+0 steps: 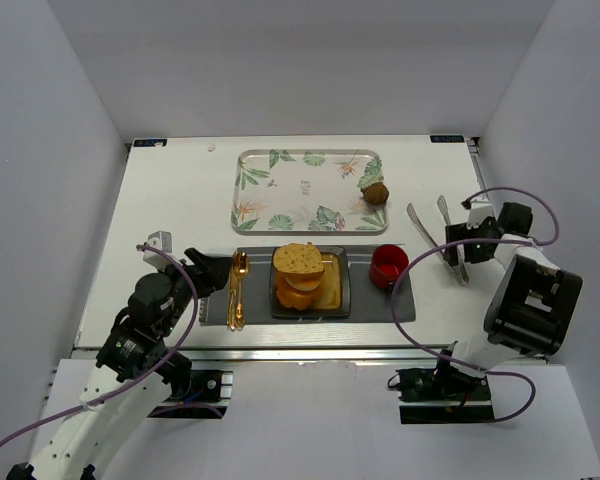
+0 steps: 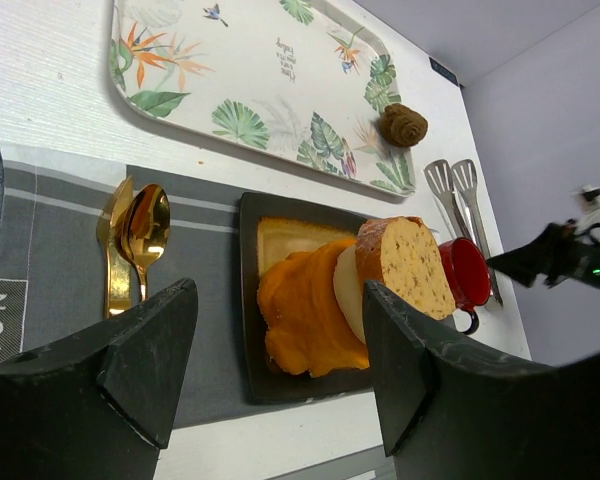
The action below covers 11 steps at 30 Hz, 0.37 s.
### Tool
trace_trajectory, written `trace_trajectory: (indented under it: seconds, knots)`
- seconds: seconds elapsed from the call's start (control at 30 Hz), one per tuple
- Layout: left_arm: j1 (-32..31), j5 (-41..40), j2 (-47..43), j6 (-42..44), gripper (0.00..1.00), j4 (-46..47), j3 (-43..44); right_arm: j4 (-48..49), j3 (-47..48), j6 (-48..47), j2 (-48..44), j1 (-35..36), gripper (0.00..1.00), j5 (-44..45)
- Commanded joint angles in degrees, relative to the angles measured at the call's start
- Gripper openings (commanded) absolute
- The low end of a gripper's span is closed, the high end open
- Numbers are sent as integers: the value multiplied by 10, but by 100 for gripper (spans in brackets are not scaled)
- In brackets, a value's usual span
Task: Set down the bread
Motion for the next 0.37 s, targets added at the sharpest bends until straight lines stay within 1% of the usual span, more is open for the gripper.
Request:
trace_trajectory:
  seconds: [0.0, 0.13, 0.17, 0.23, 0.33]
  knots:
    - [0, 5, -3, 7, 76, 2, 9, -43, 68, 0, -71, -9, 89, -42]
    - [0, 5, -3, 7, 76, 7, 6, -102, 165, 80, -73, 5, 89, -68]
    - [0, 5, -2, 7, 76, 8, 5, -122, 201, 92, -73, 9, 89, -90]
    - [-1, 7, 0, 8, 76, 11, 5, -142, 233, 125, -69, 27, 89, -111]
    - [0, 6, 1, 9, 76, 10, 8, -145, 279, 160, -67, 58, 89, -185]
